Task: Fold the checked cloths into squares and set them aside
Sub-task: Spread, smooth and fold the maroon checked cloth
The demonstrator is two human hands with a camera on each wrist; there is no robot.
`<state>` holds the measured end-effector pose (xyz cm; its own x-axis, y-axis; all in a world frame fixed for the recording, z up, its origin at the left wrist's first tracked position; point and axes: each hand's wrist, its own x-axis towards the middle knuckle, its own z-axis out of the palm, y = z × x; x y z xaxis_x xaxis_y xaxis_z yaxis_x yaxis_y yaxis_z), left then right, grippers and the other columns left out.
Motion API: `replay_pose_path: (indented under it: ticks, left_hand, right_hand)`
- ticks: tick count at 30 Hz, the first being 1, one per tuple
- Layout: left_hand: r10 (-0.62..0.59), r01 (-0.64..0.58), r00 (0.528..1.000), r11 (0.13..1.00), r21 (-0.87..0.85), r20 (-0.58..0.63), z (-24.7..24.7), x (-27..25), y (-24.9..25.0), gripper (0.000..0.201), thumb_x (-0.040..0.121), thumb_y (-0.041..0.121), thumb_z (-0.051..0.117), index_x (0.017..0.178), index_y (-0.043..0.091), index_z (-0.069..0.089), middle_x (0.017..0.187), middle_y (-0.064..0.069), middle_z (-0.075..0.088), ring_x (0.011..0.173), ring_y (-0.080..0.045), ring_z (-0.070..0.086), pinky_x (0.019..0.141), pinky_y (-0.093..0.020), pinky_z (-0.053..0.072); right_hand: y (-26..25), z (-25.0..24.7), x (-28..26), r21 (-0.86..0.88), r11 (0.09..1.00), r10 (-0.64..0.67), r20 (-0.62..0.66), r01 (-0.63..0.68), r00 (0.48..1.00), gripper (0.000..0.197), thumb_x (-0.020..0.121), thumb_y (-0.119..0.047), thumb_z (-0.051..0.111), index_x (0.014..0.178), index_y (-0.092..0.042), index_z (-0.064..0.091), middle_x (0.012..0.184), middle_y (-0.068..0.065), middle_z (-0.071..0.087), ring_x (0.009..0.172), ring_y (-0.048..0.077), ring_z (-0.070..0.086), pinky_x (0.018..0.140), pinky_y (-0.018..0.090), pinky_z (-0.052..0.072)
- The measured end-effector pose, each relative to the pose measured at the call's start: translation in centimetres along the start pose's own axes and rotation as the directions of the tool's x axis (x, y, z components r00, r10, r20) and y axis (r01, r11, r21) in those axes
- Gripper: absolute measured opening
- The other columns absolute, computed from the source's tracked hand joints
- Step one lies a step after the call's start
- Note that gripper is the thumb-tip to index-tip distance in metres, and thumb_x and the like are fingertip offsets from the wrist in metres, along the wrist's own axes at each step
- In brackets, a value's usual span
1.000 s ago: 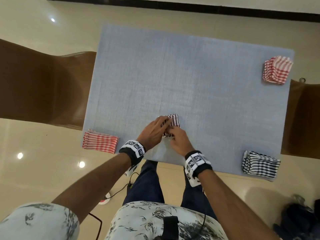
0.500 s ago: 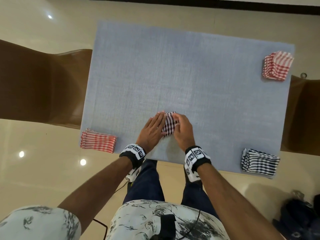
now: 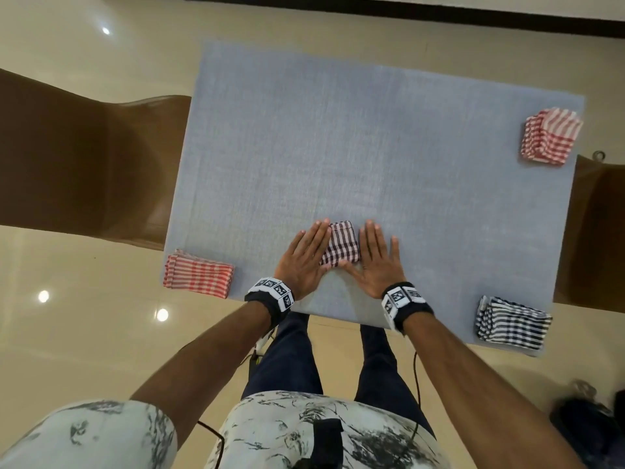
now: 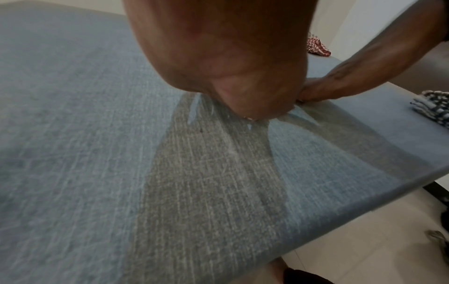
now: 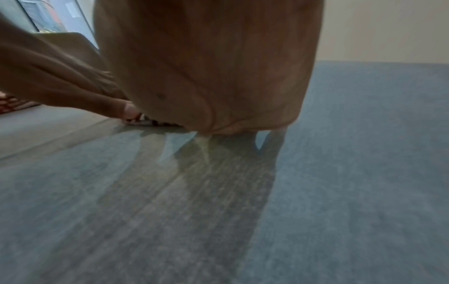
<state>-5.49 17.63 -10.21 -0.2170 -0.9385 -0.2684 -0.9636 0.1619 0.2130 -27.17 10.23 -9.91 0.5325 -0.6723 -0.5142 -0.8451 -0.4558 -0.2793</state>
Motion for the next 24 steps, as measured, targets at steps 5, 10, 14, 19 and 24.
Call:
replay_pose_path:
  ticks: [5, 10, 14, 19, 24]
  left_hand:
    - [-0.027, 0.027, 0.999, 1.000, 0.002, 0.024, 0.3, 0.0, 0.4, 0.079, 0.107, 0.053, 0.026, 0.163, 0.004, 0.001, 0.172, -0.015, -0.009, 0.160, -0.029, -0.006, 0.127, -0.052, 0.016]
    - [-0.019, 0.020, 1.000, 0.999, -0.044, 0.020, -0.1, -0.2, 0.3, 0.078, 0.107, 0.048, 0.034, 0.163, 0.005, 0.002, 0.172, -0.014, -0.007, 0.160, -0.029, -0.004, 0.127, -0.051, 0.017]
    - [0.030, -0.026, 1.000, 0.963, -0.270, 0.010, -1.3, -0.1, -0.4, 0.071, 0.106, 0.031, 0.036, 0.164, 0.006, 0.003, 0.172, -0.014, 0.000, 0.160, -0.027, 0.000, 0.129, -0.050, 0.017]
    - [-0.224, 0.160, 0.975, 0.708, -0.688, -0.004, -2.7, 0.1, -1.5, 0.072, 0.106, 0.030, 0.052, 0.161, 0.001, 0.014, 0.167, -0.018, 0.021, 0.155, -0.029, 0.023, 0.127, -0.044, 0.023]
    - [-0.437, 0.314, 0.871, 0.142, -0.939, 0.225, -6.3, 1.6, -4.0, 0.076, 0.095, 0.039, 0.071, 0.154, 0.014, 0.031, 0.141, -0.005, 0.057, 0.124, -0.015, 0.062, 0.100, -0.029, 0.055]
  right_hand:
    - [-0.5, -2.6, -0.4, 0.183, 0.981, 0.068, -0.035, -0.060, 0.997, 0.092, 0.100, -0.059, 0.045, 0.160, 0.001, 0.008, 0.170, 0.020, -0.006, 0.158, 0.033, -0.003, 0.126, 0.046, 0.008]
    - [-4.9, -3.0, 0.8, 0.586, 0.799, 0.257, -0.124, -0.139, 0.958, 0.058, 0.095, -0.026, 0.068, 0.145, -0.008, 0.043, 0.140, 0.012, 0.050, 0.126, 0.024, 0.052, 0.105, 0.032, 0.044]
    - [-5.3, -3.4, 3.0, 0.728, 0.615, 0.398, 0.045, -0.302, 0.916, 0.042, 0.087, -0.025, 0.078, 0.122, -0.006, 0.063, 0.112, 0.009, 0.071, 0.100, 0.025, 0.069, 0.076, 0.027, 0.053]
    - [-5.7, -5.5, 4.2, 0.749, 0.615, 0.282, 0.081, -0.245, 0.956, 0.026, 0.086, -0.018, 0.078, 0.110, -0.009, 0.071, 0.099, 0.004, 0.074, 0.089, 0.019, 0.071, 0.065, 0.018, 0.051]
    - [-6.8, -9.5, 5.8, 0.901, 0.404, 0.128, 0.115, -0.158, 0.985, 0.041, 0.090, -0.018, 0.076, 0.129, -0.013, 0.065, 0.118, 0.001, 0.073, 0.106, 0.015, 0.071, 0.092, 0.032, 0.059]
